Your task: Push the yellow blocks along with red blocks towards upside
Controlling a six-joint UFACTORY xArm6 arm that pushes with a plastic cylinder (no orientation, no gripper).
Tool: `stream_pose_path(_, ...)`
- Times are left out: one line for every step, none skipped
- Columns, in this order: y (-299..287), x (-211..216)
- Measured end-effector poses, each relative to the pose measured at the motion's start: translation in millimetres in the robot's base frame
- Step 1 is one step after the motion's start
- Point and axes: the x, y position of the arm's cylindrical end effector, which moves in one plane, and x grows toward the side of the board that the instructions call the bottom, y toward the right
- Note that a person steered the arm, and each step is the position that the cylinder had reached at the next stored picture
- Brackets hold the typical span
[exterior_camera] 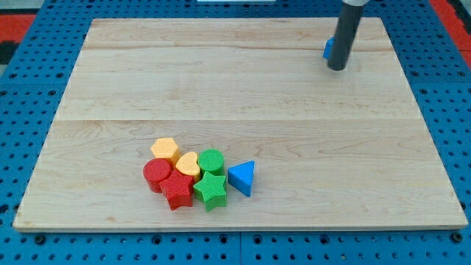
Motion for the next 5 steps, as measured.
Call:
stream_pose_path(16,-22)
stream_pose_path(-3,-40)
stream_pose_path(-3,14)
stream_pose_path(-19,106)
stream_pose_path(-59,184)
